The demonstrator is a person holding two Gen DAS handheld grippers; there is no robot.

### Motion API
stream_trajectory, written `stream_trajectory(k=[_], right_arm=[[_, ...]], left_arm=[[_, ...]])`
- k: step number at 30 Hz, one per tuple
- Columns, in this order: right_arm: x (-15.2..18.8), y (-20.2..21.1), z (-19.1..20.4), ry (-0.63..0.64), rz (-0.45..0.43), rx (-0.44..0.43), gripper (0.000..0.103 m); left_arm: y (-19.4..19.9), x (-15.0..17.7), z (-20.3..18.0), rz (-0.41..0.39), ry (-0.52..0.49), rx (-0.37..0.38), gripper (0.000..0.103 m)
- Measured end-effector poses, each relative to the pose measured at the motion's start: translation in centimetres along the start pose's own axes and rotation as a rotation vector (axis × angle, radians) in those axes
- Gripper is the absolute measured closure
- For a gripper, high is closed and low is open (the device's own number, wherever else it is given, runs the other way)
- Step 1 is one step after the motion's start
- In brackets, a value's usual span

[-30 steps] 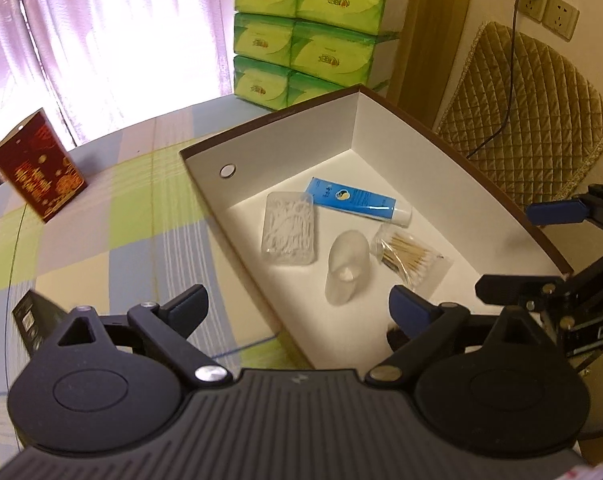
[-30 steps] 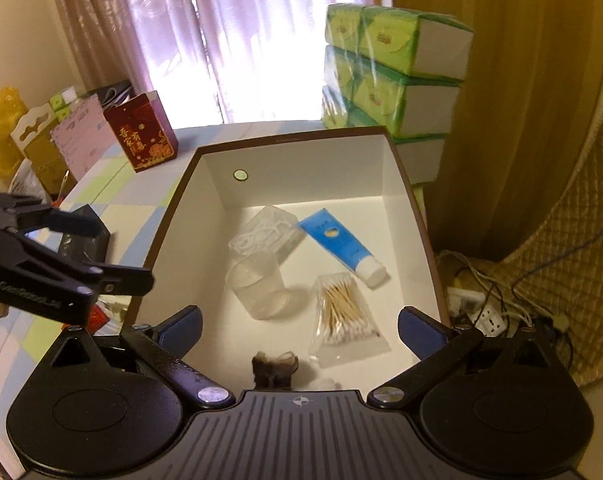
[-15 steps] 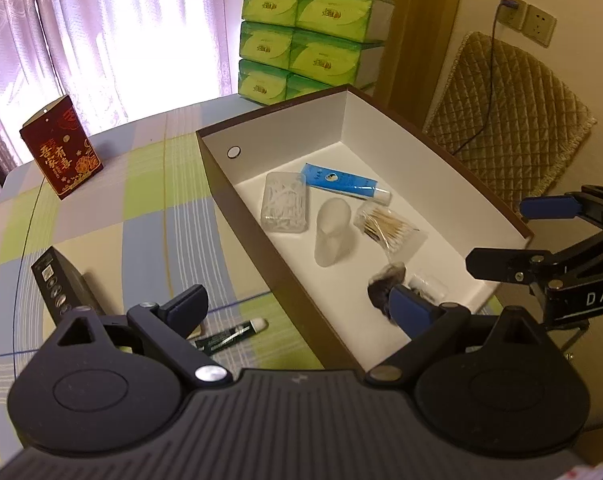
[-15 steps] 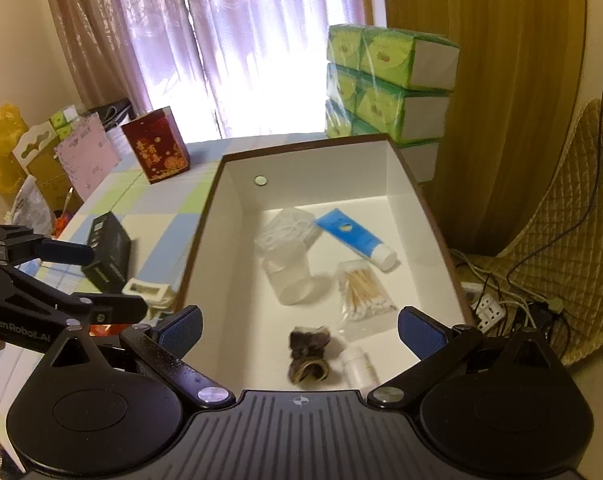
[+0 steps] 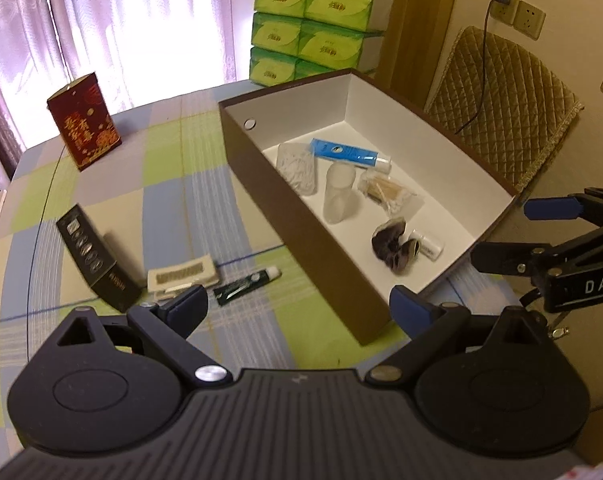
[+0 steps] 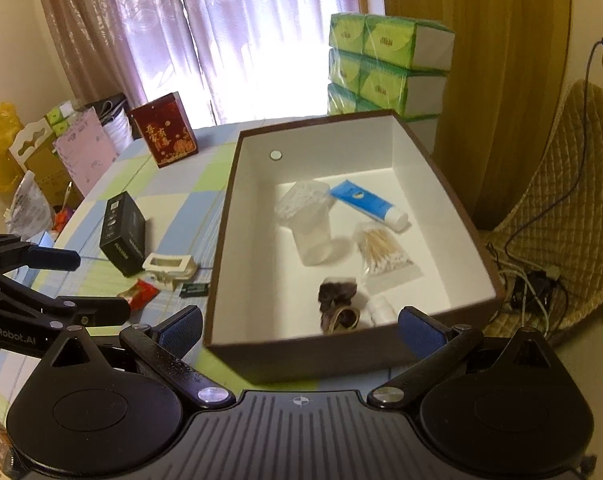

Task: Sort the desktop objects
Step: 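Withdraw both tools from the box toward the red candy packet and white clip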

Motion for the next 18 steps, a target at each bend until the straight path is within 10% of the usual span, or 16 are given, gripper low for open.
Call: stream_trajectory(k=[18], right_arm=[[2.1,-2.1,6.4,0.014,0.045,-0.026,0.002]], left_arm=[[1.4,3.9,4.3,0.023,0.014,-0.026,0.007]])
Point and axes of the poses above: each gripper's, at about its wrist camera, not at the fingertips, and y roughly against the way its jaws point, z to its left, x to its underside, the point moved 10 cm from there along -y, roughly the way its jaws point, and after that the axes turned 8 degrees about -x, right-handed, at the moved point
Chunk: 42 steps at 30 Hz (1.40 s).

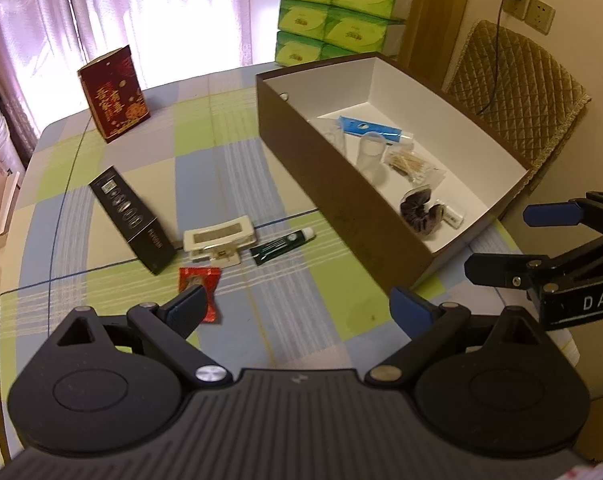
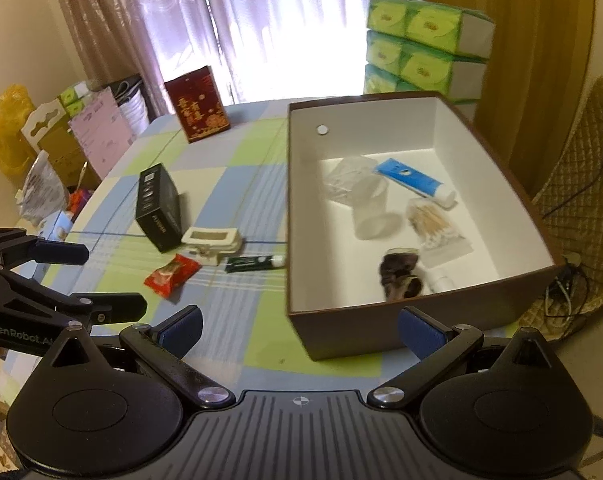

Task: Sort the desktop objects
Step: 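Withdraw both tools from the box toward the red candy packet and white clip, then grasp the red candy packet with the left tool while the right tool grasps the white clip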

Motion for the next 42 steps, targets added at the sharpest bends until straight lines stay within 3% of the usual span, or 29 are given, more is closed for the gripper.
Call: stream_trajectory(k=[23,31,42], right_arm=[[0.3,-6.3,6.8,-0.008,0.019,-0.083,0.002],[0.0,-9.5,7.6,-0.026,0.010,-0.070,0.003],[-0.6,-13.4,6.2,-0.048,0.036,-0.021,0.023]], left_arm=[[-1.7,4.2,7.9,0.054,0.062,-0.051,0.008],[-3.7,4.7,9.4,0.067,0.066,-0.055,0.012],[-8.4,3.8,10.6,0.078,0.042,-0.036,0.030]])
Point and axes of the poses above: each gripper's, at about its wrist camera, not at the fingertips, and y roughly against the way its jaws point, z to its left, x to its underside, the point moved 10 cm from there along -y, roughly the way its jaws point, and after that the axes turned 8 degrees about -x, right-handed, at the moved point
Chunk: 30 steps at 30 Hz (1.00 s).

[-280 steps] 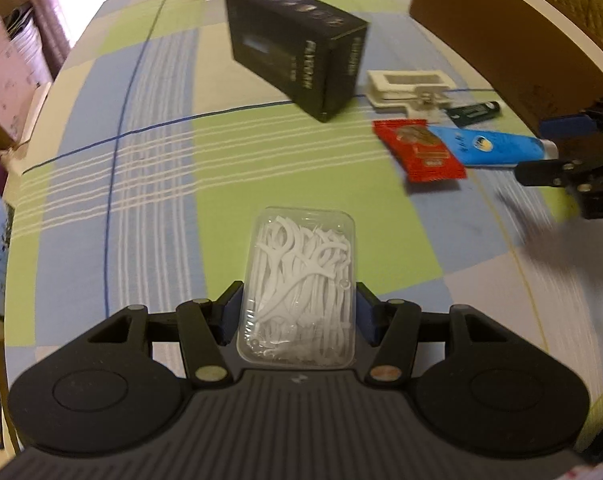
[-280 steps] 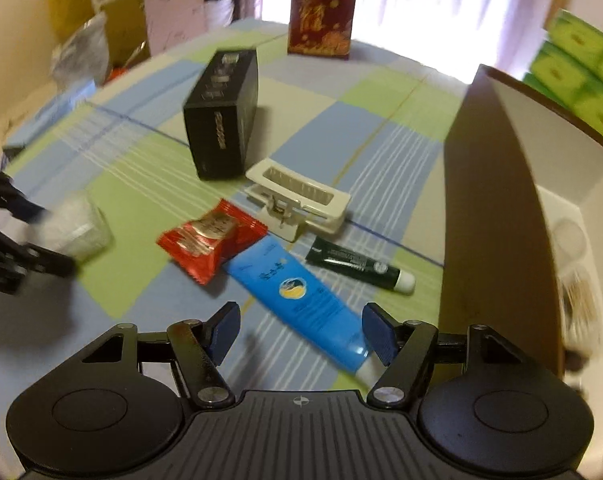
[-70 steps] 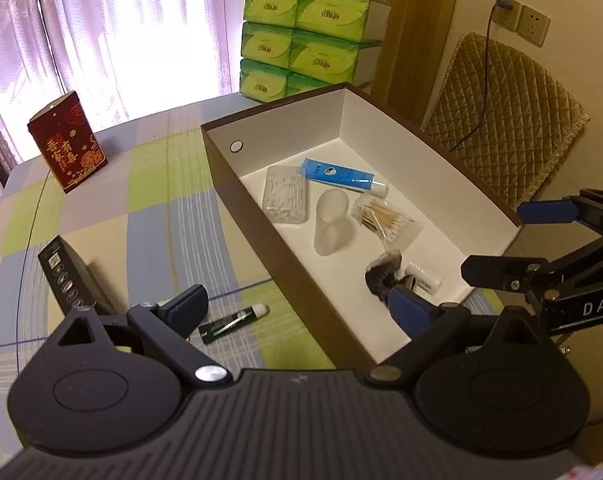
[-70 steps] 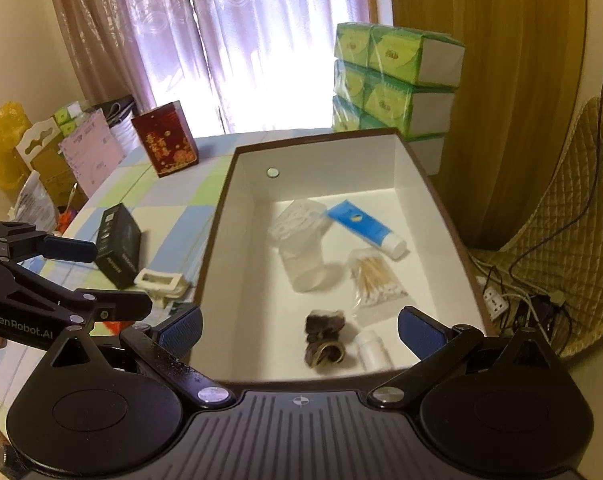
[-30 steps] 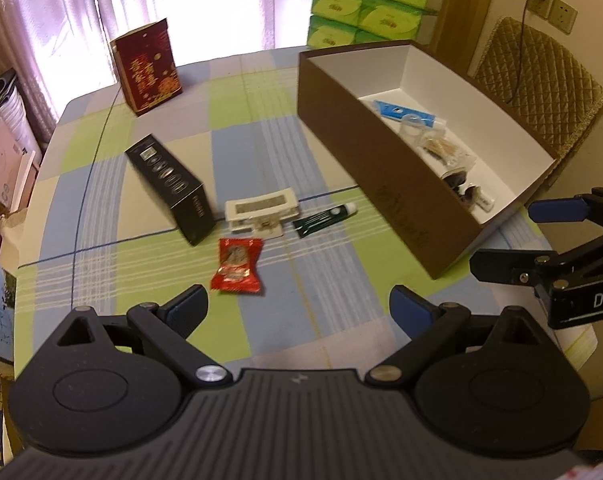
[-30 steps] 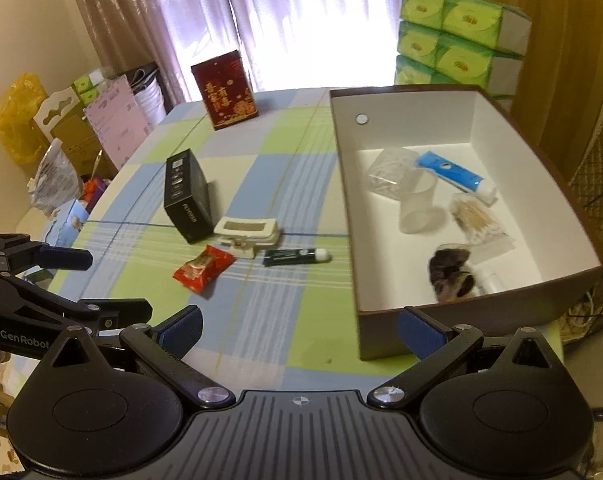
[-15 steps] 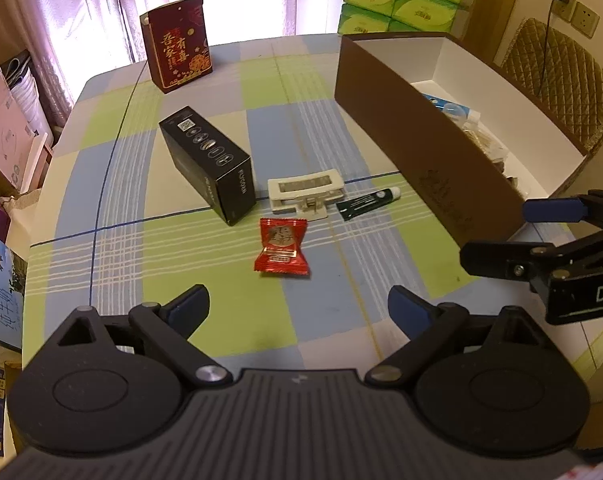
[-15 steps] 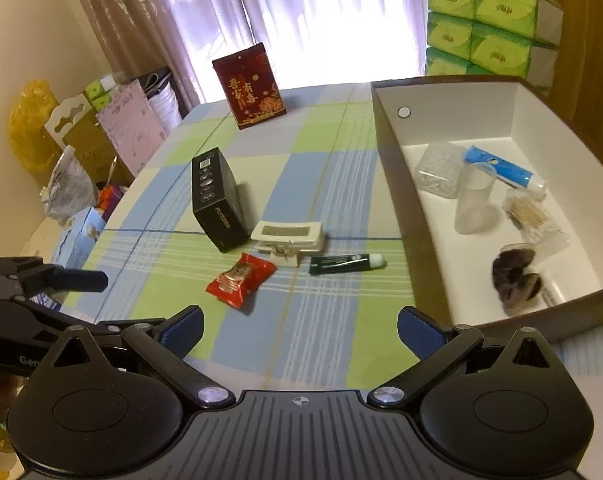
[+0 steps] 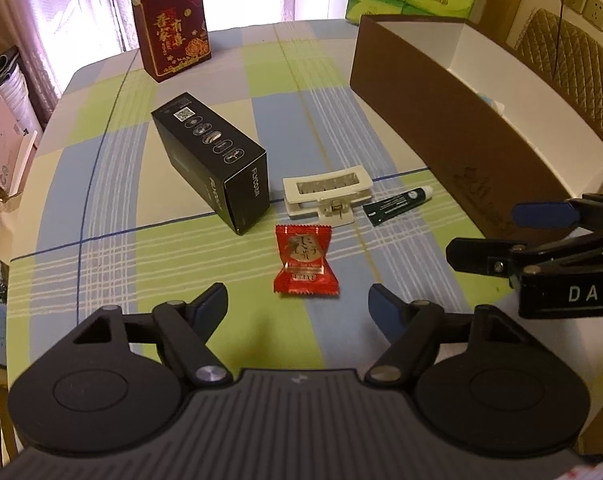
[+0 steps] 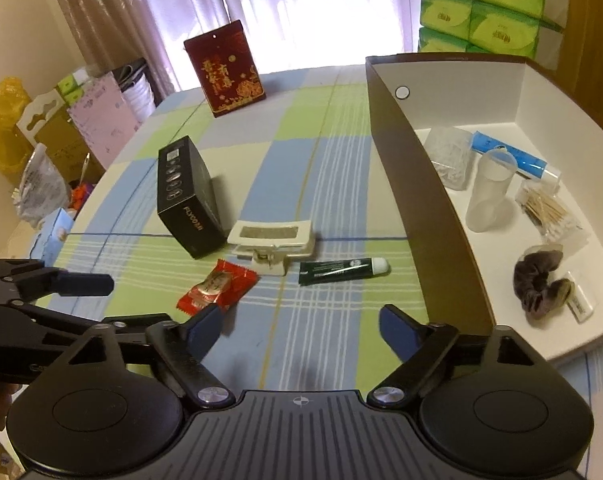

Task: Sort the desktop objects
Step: 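Grasp the red candy packet with the left tool while the right tool grasps the white clip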

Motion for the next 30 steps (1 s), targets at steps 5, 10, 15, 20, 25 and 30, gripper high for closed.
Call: stream_trajectory(k=[5,10,15,20,25,30], right_arm=[[-0.2,-1.6,-0.5,-0.009,0.026,0.013,0.038],[-0.5,-2.8,-0.8,-0.020,0.039,0.012,0.043],[-0.8,-3.5,-1.2,-0.043,0.045,0.014,0.043],[-1.0,-4.1,-1.4,-0.060,0.051,0.006,0.043],[-1.5,-5.3,-0.8,-0.054,0.052,-0.012,0.043],[-2.0,-6.9,0.1,-0.017,0.057,-0.022,0.042]], left_arm=[[-2.6,-0.9,-0.2,0.004,-0.036,0.014,0.038],[-5.3,-1.7,-0.8,0.020,-0.071,0.038,0.044],[-7.7,-1.8,-1.8,0.040,-0.112,0.061,0.055],[-9.5,-1.3,-1.5,0.076,-0.103,0.067,0.071],[-9.5,-0.8,0.6,0.072,-0.073,0.050,0.073],[-9.2,0.1,4.5,0.085,-0.003,0.000,0.073]])
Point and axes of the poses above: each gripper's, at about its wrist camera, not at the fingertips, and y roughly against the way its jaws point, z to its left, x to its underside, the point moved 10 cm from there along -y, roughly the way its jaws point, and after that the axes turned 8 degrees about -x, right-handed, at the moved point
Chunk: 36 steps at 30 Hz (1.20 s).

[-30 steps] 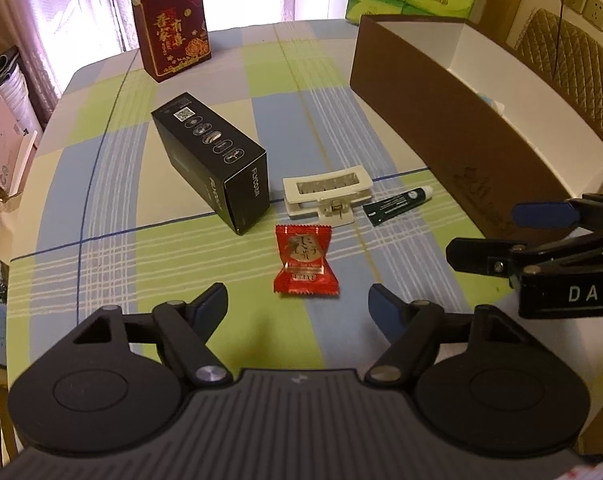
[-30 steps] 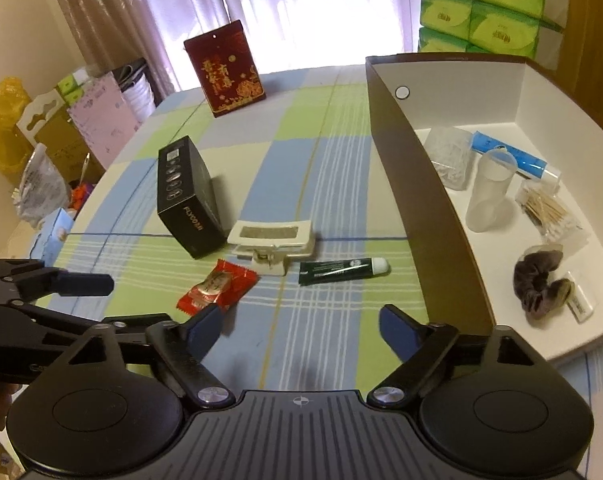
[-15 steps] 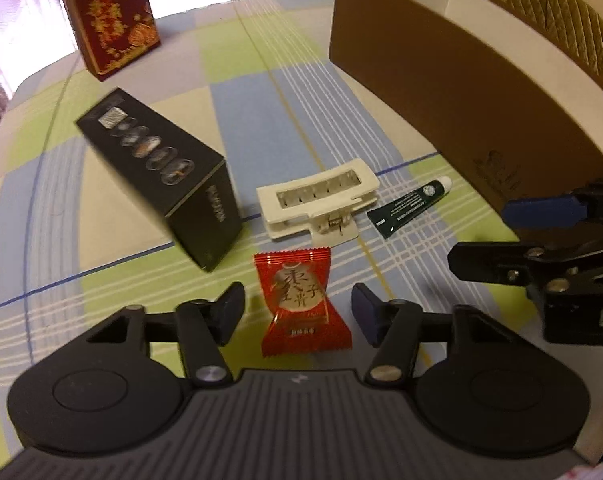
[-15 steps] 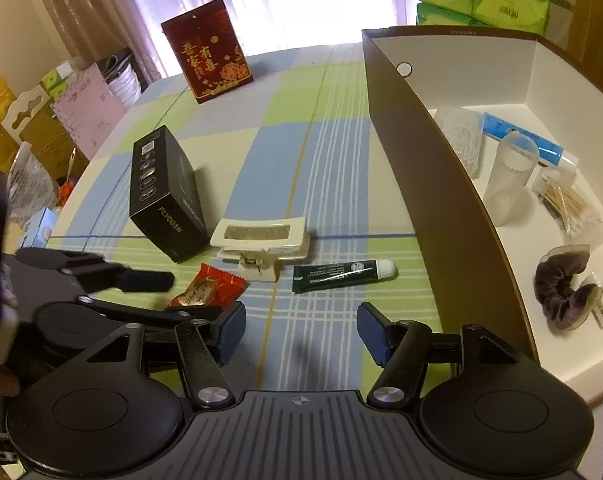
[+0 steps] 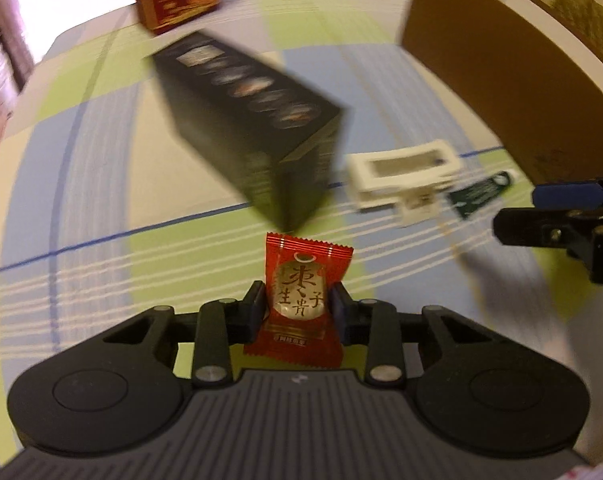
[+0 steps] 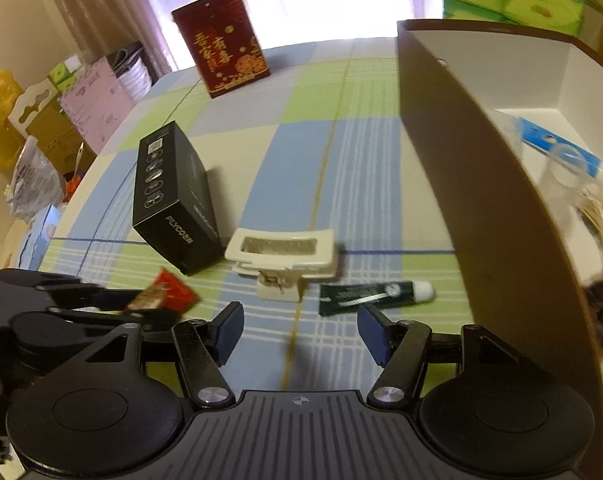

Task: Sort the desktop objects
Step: 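Grasp the red candy packet with the left tool while the right tool grasps the white clip, then lift the candy packet and white clip with both tools toward the box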

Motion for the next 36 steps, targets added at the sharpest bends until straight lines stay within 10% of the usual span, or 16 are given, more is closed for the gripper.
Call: stream_trajectory(k=[8,36], right_arm=[[-1.4,-3.5,0.3,0.047,-0.041,0.054,0.023],[-1.5,-7.5,2.2,0.190,0.015,0.114,0.019]], left_arm=[[-0.2,0.5,5.1,0.011,0.094,-0.074,0.073],[-1.1,-0.7,5.5,0.003,0.103,-0.092,0.071]])
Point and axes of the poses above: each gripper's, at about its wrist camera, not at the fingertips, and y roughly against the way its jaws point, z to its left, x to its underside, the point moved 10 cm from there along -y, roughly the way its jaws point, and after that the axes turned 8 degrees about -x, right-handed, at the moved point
